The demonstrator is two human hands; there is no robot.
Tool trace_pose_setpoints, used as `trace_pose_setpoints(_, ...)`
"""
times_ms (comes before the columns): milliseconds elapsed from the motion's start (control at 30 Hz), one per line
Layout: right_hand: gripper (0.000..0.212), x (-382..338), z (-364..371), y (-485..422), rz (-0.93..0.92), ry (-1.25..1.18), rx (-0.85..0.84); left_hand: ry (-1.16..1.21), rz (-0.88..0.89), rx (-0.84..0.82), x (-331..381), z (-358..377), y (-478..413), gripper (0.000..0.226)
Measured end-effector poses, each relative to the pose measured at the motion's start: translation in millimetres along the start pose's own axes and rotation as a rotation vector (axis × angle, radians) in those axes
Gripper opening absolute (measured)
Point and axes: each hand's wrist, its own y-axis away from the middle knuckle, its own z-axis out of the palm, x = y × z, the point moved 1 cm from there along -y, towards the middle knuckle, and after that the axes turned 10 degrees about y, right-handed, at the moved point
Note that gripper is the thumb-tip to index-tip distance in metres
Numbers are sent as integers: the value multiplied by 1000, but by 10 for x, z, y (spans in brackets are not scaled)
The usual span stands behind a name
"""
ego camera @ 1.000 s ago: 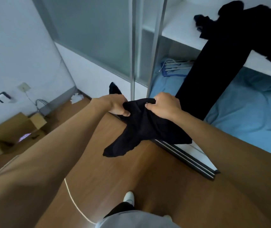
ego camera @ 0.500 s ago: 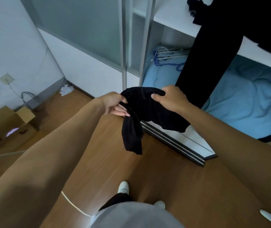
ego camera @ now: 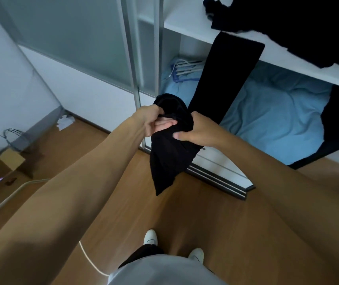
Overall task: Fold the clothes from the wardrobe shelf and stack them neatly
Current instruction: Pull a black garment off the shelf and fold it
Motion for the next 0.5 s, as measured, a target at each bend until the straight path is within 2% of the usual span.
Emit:
trace_pose_setpoints(67,23,59,-5,46,38,139,93,-92,19,-116,-20,-49,-26,23)
trace_pose_setpoints(167,18,234,-1,186,75,-19,147,-423,71,-333,-131,-228,-75,54)
trace_pose_setpoints(233,19,370,25,325,123,-134,117,-626,112,-322,-301,-292,-130,81)
trace_pose_setpoints(267,21,436,49,398,148,-160,102,-674,144,-285,-389,-288,-176,86)
trace_pose_setpoints(367,39,594,133,661,187,-181,42,-676,283,-214,-618,-178,-284,88)
trace_pose_setpoints(433,39,691,181,856,220,-202,-1,-659,247,-342,-755,-95,-314,85)
trace_pose_setpoints(500,33,773,205,1070,259,-255,-18,-729,127,-485,-877,-6,-221,63)
